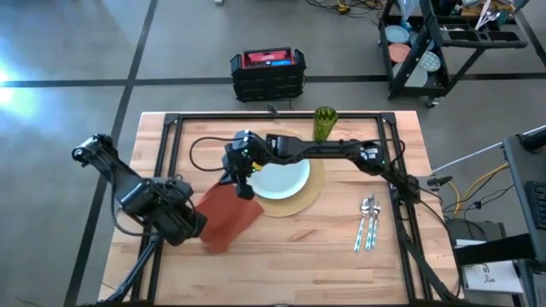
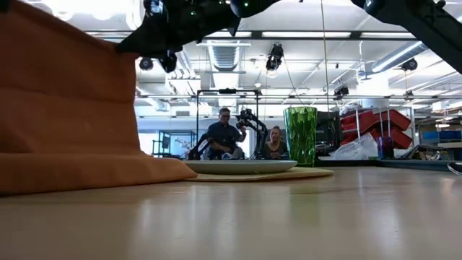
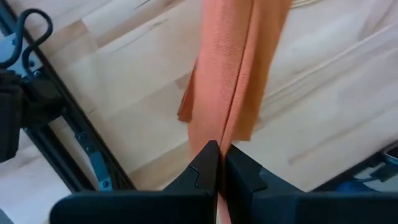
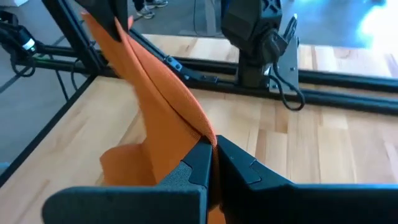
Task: Set table place
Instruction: Fold the orange table napkin
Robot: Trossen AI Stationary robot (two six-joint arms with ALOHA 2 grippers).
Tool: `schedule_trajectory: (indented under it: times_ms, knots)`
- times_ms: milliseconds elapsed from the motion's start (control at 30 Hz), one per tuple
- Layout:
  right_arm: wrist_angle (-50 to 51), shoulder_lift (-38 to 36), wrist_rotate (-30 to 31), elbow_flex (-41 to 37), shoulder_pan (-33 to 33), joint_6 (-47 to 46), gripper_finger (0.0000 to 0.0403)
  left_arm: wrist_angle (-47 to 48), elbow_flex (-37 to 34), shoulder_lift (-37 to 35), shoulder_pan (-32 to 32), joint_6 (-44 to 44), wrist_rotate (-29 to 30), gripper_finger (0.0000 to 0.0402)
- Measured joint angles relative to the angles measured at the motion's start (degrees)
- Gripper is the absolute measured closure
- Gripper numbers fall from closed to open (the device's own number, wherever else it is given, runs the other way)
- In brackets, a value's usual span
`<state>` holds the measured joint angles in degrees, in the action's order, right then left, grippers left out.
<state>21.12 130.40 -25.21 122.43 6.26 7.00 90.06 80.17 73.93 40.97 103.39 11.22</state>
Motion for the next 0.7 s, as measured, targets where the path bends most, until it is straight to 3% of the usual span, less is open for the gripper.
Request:
schedule_trajectory:
  times_ms: [333, 700]
  knots:
    - [0.5, -0.1, 3.2, 0.0, 0.1, -1.8, 0.0403, 0.0, -8.9, -0.1, -0.2, 0.5, 1.6, 0.0401]
    - [-0.5, -0.1, 7.4, 0.0, 0.8, -0.5, 0.0403, 0.0, -9.1, -0.9, -1.0, 1.3, 6.0, 0.0401]
